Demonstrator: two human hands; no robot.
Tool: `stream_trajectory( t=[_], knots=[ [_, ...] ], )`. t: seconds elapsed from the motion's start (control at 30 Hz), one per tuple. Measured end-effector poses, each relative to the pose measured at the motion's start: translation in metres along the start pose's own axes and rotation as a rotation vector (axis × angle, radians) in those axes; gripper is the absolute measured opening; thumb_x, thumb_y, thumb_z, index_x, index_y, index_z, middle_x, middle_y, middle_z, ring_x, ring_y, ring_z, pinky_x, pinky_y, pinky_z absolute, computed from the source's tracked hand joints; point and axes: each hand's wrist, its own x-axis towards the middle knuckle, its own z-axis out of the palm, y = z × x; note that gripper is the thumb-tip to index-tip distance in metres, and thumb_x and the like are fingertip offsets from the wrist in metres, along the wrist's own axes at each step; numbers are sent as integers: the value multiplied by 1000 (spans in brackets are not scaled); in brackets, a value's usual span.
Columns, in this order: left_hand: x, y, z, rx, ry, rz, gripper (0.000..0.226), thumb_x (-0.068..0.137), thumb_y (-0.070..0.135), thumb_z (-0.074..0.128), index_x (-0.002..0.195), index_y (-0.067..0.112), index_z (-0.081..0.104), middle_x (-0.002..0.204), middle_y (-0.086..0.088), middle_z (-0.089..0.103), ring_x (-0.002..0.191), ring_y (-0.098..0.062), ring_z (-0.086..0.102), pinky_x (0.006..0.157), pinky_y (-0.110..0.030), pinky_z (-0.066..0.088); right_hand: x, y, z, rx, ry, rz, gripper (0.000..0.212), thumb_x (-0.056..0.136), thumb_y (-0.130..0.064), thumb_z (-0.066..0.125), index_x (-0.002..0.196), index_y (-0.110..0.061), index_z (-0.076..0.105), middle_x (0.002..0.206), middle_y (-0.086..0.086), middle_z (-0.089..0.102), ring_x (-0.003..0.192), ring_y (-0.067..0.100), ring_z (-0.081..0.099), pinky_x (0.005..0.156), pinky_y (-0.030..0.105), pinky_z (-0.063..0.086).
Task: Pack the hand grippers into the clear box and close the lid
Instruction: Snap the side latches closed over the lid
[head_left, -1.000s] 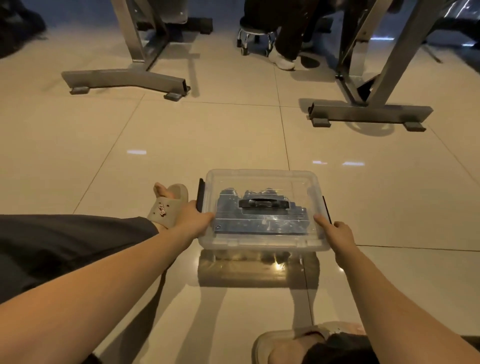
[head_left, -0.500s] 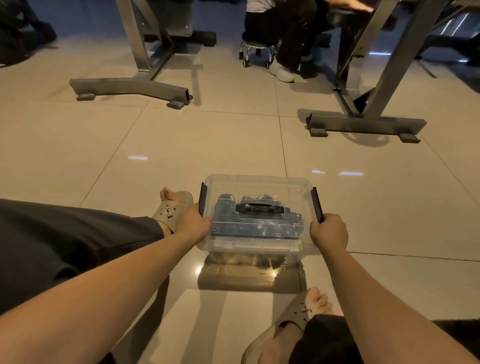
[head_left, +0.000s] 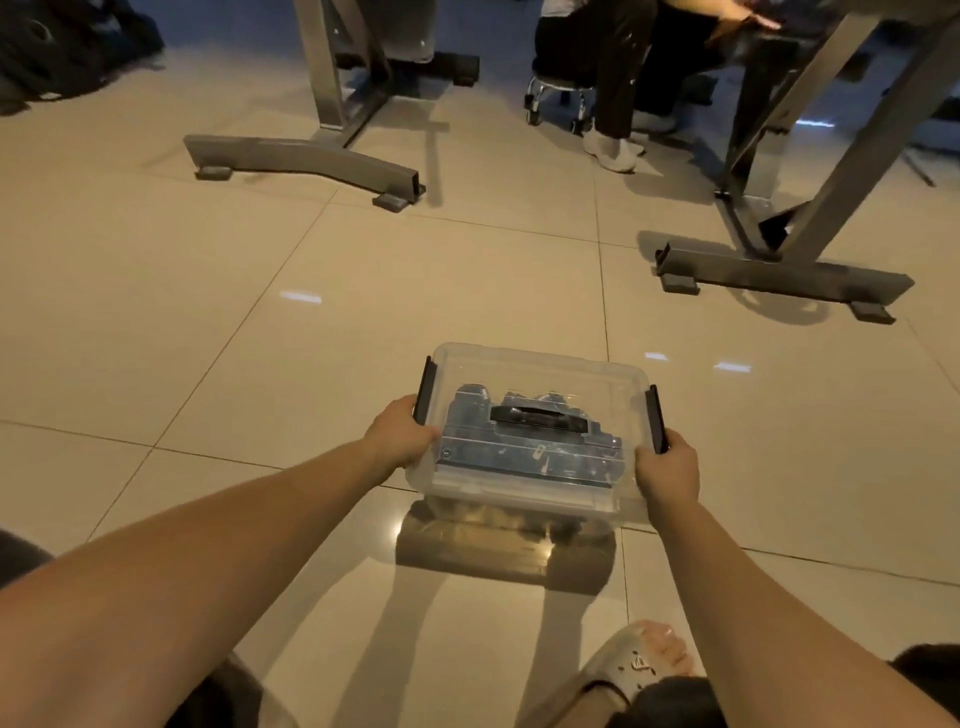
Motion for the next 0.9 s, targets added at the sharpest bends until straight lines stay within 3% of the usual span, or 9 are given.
stream_trajectory(
  t=[0.13, 0.27, 0.47, 0.6, 0.77, 0.9],
  knots=[
    [8, -6, -66, -66, 45, -119, 51, 88, 3, 67, 137, 5, 53, 113, -11, 59, 101, -32, 58, 86, -46, 57, -14, -57, 43, 40, -58, -114, 26, 89, -10, 58, 111, -20, 67, 99, 7, 70, 90, 32, 64, 85, 47, 56],
    [-3, -23, -168, -83, 144, -185, 51, 91, 2, 66, 139, 2, 50, 112, -15, 59, 100, -35, 60, 75, -42, 55, -46, -142, 108, 91, -170, -269, 33, 95, -10, 57, 127, -14, 64, 102, 0, 62, 92, 25, 59, 83, 38, 50],
    [-46, -52, -343, -123, 324, -240, 54, 90, 6, 70, 140, 3, 50, 121, -18, 62, 105, -36, 64, 87, -48, 57, -123, -281, 213, 128, -346, -438, 38, 98, -15, 58, 136, -16, 58, 108, -4, 55, 100, 24, 56, 97, 45, 51],
    [-82, -92, -432, -162, 439, -342, 46, 89, 12, 72, 129, 3, 52, 108, -15, 66, 90, -31, 68, 74, -42, 59, -177, -344, 292, 142, -473, -559, 44, 99, -18, 59, 142, -20, 54, 128, 0, 61, 109, 22, 57, 103, 49, 51],
    [-130, -175, -463, -285, 622, -521, 39, 89, 15, 73, 121, 4, 55, 103, -13, 65, 85, -30, 69, 59, -38, 59, -237, -368, 392, 93, -716, -680, 44, 98, -21, 59, 142, -23, 55, 129, -2, 64, 111, 27, 63, 100, 53, 53],
    [-175, -245, -448, -476, 788, -654, 42, 85, 14, 76, 121, 3, 58, 102, -14, 67, 86, -29, 70, 63, -38, 61, -288, -361, 462, 0, -908, -811, 44, 93, -21, 59, 137, -23, 60, 117, -7, 66, 105, 25, 65, 97, 51, 54]
  ],
)
